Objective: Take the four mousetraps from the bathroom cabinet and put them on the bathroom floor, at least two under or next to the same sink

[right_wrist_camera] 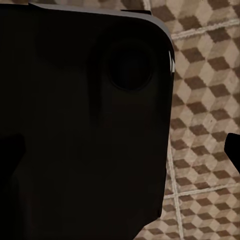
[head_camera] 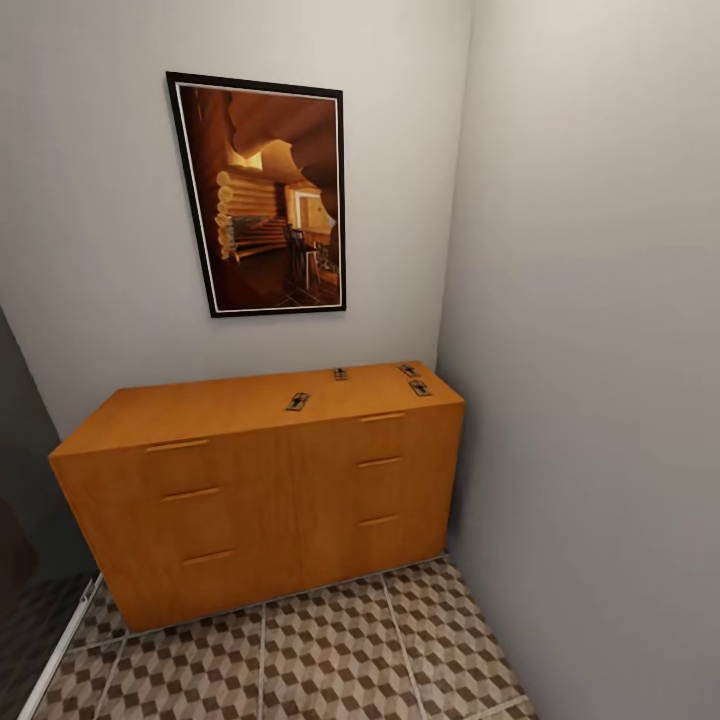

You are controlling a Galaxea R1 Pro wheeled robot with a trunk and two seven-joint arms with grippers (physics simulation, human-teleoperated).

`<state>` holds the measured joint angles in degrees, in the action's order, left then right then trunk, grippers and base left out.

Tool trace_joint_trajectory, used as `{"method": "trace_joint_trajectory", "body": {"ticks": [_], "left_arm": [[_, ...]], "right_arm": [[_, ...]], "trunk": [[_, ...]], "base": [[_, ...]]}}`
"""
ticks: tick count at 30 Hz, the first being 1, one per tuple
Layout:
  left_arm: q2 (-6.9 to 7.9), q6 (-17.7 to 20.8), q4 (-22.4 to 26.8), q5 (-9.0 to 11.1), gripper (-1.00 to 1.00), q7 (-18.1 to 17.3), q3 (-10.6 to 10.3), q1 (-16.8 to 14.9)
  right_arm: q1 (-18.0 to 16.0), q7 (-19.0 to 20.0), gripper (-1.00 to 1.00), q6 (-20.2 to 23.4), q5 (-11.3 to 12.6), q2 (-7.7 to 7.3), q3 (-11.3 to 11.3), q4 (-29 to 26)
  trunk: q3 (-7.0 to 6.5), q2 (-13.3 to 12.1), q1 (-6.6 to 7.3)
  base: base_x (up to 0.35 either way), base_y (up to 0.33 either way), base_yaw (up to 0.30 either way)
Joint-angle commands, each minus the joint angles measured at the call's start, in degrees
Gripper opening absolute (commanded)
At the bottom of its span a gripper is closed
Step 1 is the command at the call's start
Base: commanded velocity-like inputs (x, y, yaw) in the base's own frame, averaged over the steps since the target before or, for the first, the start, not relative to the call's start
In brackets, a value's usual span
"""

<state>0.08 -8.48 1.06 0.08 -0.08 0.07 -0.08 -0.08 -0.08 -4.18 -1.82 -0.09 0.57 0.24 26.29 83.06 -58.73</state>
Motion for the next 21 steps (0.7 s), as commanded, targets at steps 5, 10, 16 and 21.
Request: {"method": "trace_joint_trajectory", "body": {"ticks": [5,10,16,21], "left_arm": [[-0.08,-0.14,0.00,0.07,1.00,0.03,0.11,-0.01],[-0.14,0.07,0.32,0.07,1.00,0.05,-0.13,-0.01],[-0.25,0.54,4.79,-0.02,1.00,0.01,-0.33,-0.01],[-0.20,4.51,14.11,-0.15,1.00,0.00,-0.41,-0.01]], "right_arm": [[-0.01,-0.01,1.00,0.15,-0.29,-0.04,-0.01,0.03],[-0.01,-0.36,1.00,0.39,-0.60,-0.10,-0.11,-0.31],[-0.05,-1.52,1.00,0.53,-0.86,-0.35,-0.07,-2.25],[-0.08,-2.27,1.00,2.99,-0.95,-1.01,-0.05,-9.33]], "trunk": [[0.04,0.02,0.00],[0.04,0.02,0.00],[0.04,0.02,0.00],[0.04,0.02,0.00]], "base": [[0.003,0.000,0.000],[0.000,0.000,0.000],[0.000,0.000,0.000],[0.000,0.000,0.000]]}}
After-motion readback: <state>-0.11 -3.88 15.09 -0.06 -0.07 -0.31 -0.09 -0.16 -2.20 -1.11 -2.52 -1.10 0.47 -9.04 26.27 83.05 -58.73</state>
